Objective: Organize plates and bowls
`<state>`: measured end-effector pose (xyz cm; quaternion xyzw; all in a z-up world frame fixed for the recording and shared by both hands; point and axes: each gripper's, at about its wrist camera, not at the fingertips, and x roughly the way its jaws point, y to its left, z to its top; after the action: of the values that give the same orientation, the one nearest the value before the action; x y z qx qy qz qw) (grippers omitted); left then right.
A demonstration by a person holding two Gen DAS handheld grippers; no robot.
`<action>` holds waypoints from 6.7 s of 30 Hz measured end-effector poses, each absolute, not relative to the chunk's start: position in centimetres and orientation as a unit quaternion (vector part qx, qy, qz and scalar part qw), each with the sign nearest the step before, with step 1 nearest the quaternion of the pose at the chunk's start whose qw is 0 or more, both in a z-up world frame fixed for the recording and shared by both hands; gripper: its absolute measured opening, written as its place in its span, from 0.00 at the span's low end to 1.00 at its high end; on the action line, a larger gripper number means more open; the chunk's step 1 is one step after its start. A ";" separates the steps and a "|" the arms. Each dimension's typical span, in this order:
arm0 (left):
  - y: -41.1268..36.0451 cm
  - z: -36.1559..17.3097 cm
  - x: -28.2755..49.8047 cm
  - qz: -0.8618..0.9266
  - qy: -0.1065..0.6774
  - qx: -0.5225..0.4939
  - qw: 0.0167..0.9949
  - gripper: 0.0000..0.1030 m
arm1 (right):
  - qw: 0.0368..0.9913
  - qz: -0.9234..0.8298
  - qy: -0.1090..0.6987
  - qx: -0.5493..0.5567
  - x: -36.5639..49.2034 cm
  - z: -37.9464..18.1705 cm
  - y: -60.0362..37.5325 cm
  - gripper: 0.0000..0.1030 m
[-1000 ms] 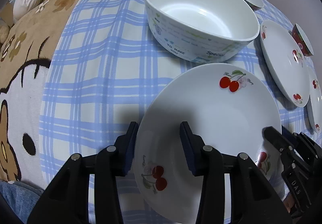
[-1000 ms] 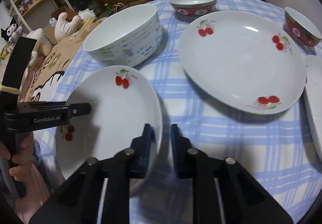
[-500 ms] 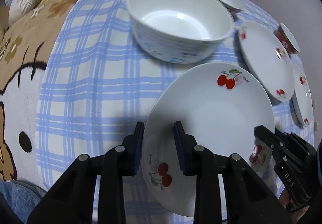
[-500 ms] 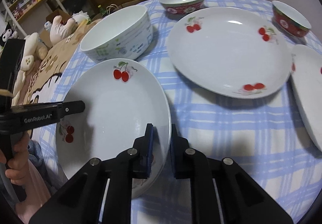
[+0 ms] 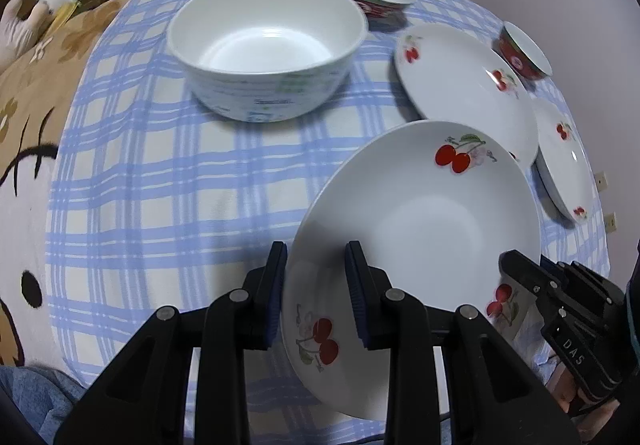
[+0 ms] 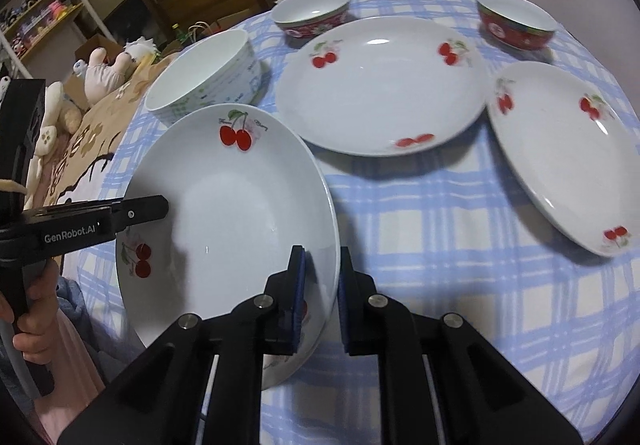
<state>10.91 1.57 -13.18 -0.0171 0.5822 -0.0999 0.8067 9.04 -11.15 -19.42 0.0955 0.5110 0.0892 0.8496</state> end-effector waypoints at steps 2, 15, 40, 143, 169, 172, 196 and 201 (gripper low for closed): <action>1.0 -13.2 10.9 -0.104 0.581 -0.011 0.807 0.28 | 0.849 0.083 0.512 0.097 8.7 -19.4 -11.7 0.15; -3.3 -14.2 9.9 -0.130 0.590 0.022 0.797 0.28 | 0.848 0.032 0.520 0.103 7.5 -19.6 -15.1 0.16; -5.3 -15.2 10.3 -0.134 0.584 0.061 0.798 0.28 | 0.847 0.003 0.524 0.090 7.3 -20.3 -15.9 0.16; -8.5 -10.3 22.8 -0.141 0.505 0.011 0.852 0.90 | 0.926 0.002 0.372 0.061 21.4 -15.4 -20.2 0.81; -9.3 -16.2 23.9 -0.140 0.596 0.002 0.791 0.49 | 0.903 0.014 0.423 0.074 23.6 -19.3 -20.3 0.45; -9.1 -17.0 24.1 -0.136 0.595 -0.008 0.792 0.43 | 0.901 0.017 0.428 0.076 23.9 -19.7 -20.1 0.45; -7.7 -16.3 24.7 -0.125 0.554 -0.054 0.821 0.22 | 0.896 0.026 0.429 0.112 23.4 -19.6 -21.4 0.11; -7.4 -15.7 24.4 -0.117 0.548 -0.052 0.826 0.22 | 0.901 0.024 0.423 0.096 22.8 -18.7 -20.6 0.10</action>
<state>24.37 -7.39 -15.69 -0.0516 0.5484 -0.1174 0.8263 22.76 -20.61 -18.74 0.0957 0.4235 0.0238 0.9005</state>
